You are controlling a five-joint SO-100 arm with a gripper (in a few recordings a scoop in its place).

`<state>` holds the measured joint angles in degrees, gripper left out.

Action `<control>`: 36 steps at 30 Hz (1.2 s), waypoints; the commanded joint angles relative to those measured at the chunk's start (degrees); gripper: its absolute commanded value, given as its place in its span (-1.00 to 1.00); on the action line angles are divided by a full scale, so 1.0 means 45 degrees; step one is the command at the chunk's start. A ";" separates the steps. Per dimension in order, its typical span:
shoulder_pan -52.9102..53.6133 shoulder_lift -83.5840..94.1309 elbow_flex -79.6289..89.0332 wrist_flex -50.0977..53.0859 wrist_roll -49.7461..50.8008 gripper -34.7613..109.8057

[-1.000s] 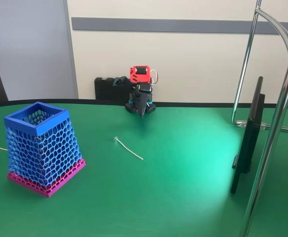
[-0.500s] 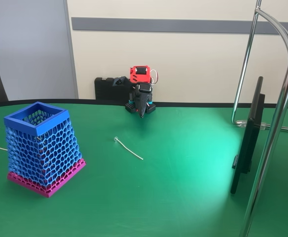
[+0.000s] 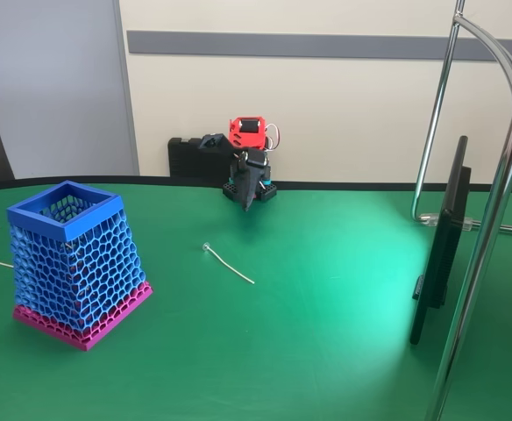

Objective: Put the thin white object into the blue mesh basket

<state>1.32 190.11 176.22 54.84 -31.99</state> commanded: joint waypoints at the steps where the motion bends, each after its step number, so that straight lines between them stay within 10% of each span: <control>1: 0.0488 0.0098 0.0098 0.0352 -0.1484 -0.48; 13: 0.1289 0.0117 0.0098 -0.0898 -0.3594 -0.48; 36: -0.1289 -0.7422 -0.7246 0.0977 1.0703 -0.51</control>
<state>-3.60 161.02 149.15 58.27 9.14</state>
